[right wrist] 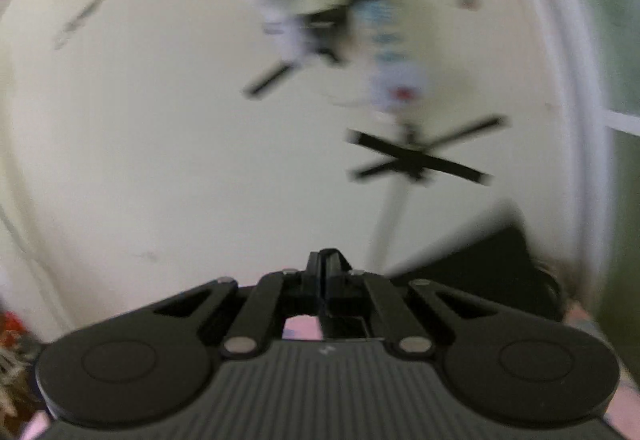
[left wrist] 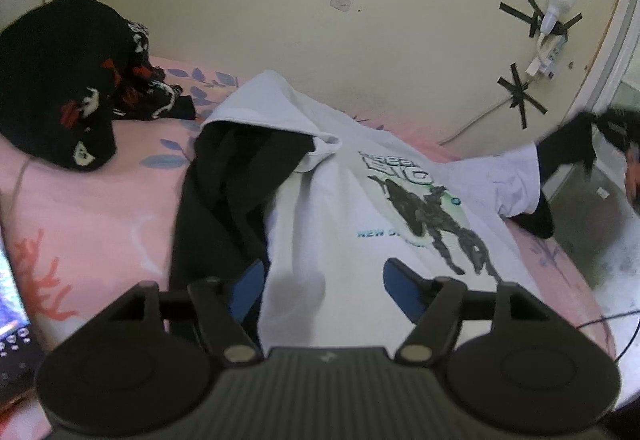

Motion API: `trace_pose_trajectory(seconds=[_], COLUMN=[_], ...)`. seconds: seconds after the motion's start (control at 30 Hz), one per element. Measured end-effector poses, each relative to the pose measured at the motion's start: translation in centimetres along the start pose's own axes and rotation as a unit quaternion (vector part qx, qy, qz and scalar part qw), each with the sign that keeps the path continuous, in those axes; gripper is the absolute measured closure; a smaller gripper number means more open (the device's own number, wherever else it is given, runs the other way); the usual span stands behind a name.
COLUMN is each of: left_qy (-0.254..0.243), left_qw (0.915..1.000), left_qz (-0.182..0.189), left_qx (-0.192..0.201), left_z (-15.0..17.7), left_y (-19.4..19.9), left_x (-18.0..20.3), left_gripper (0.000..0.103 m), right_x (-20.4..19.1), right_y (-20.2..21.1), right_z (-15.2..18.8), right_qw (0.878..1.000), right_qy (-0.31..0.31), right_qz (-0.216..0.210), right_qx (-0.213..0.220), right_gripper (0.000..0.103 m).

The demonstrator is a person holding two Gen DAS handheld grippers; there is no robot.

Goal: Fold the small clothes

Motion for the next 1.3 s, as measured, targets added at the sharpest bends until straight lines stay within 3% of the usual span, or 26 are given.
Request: trace_pose_trajectory(seconds=[0.1,0.2,0.23,0.27,0.3,0.33,0.4,0.5,0.63,0.73,0.8,0.83,0.87,0.9,1.0,1.1,1.17,1.2,1.23,1.27,1.3], left_qy=[0.007,0.017,0.021,0.023,0.025,0.025,0.023,0.022,0.024,0.020,0.014,0.010,0.005,0.001,-0.005,-0.002,0.001,0.003,0.006,0.010,0.014], left_qw=[0.9999,0.9998,0.9997,0.9996,0.9996,0.9996,0.9996,0.9996,0.9996,0.9996,0.9997,0.9997,0.9998,0.9998,0.9998,0.9992,0.9985,0.9980,0.9973,0.9964,0.9953], left_qz=[0.011,0.012,0.012,0.012,0.011,0.009,0.008,0.008,0.015,0.018,0.018,0.016,0.012,0.009,-0.008,-0.034,-0.052,-0.062,-0.072,-0.084,-0.095], left_qx=[0.002,0.006,0.008,0.009,0.010,0.011,0.013,0.014,0.004,-0.006,-0.013,-0.015,-0.016,-0.017,-0.020,-0.021,-0.017,-0.014,-0.009,-0.003,0.003], left_z=[0.3,0.4,0.4,0.4,0.4,0.4,0.5,0.7,0.8,0.9,0.9,1.0,1.0,1.0,1.0,1.1,1.0,0.9,0.7,0.5,0.2], left_y=[-0.2,-0.1,0.1,0.2,0.4,0.6,0.9,1.2,0.3,-0.7,-1.2,-1.3,-1.4,-1.4,-1.2,-0.4,0.4,1.0,1.6,2.3,3.0], left_x=[-0.3,-0.7,-0.8,-0.9,-1.0,-1.1,-1.2,-1.5,-1.6,-1.1,-0.5,-0.2,0.1,0.2,0.5,-0.1,-0.8,-1.2,-1.5,-1.9,-2.3], left_gripper=[0.033,0.033,0.033,0.033,0.033,0.033,0.032,0.024,0.024,0.024,0.024,0.024,0.024,0.024,0.024,0.024,0.024,0.024,0.024,0.024,0.024], right_x=[-6.0,-12.8,-15.1,-17.2,-19.0,-20.5,-21.5,-18.3,-9.8,-4.1,-2.0,-1.4,-1.5,-1.7,-1.5,1.7,2.6,2.5,2.3,1.9,1.5], right_y=[-3.3,-7.7,-9.5,-11.1,-12.6,-13.8,-14.1,-13.8,-13.8,-14.0,-14.1,-14.0,-13.9,-13.6,-12.9,-12.7,-11.9,-11.5,-10.9,-9.9,-8.9], right_z=[0.2,2.5,4.0,5.7,7.4,9.1,11.0,11.1,11.9,15.2,17.6,19.1,20.2,21.2,21.7,20.8,20.4,20.3,20.0,19.4,18.7], right_qw=[0.998,0.990,0.985,0.977,0.967,0.959,0.955,0.960,0.974,0.972,0.967,0.963,0.959,0.957,0.965,0.972,0.974,0.973,0.971,0.973,0.976], right_qy=[0.022,0.033,0.036,0.043,0.055,0.077,0.124,0.108,0.082,0.057,0.028,0.016,0.012,0.028,0.057,0.062,0.037,0.035,0.038,0.049,0.062], right_qz=[-0.058,-0.118,-0.141,-0.166,-0.187,-0.188,-0.188,-0.180,-0.082,-0.024,-0.012,-0.016,-0.031,-0.038,-0.028,0.051,0.043,0.037,0.026,0.025,0.019], right_qx=[-0.030,-0.072,-0.096,-0.127,-0.166,-0.197,-0.194,-0.186,-0.193,-0.226,-0.254,-0.270,-0.281,-0.287,-0.256,-0.222,-0.220,-0.225,-0.233,-0.225,-0.206], right_gripper=[0.103,0.103,0.099,0.085,0.060,0.042,0.047,0.046,0.031,0.029,0.030,0.038,0.058,0.101,0.103,0.103,0.100,0.079,0.045,0.038,0.040])
Point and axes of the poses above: each gripper's, at about its wrist camera, not at the fingertips, and y roughly against the way its jaws point, x to its right, z to its underside, the point moved 2 cm from there along -y, roughly the way its jaws point, and after that the axes turned 11 degrees about x, right-handed, at the moved point
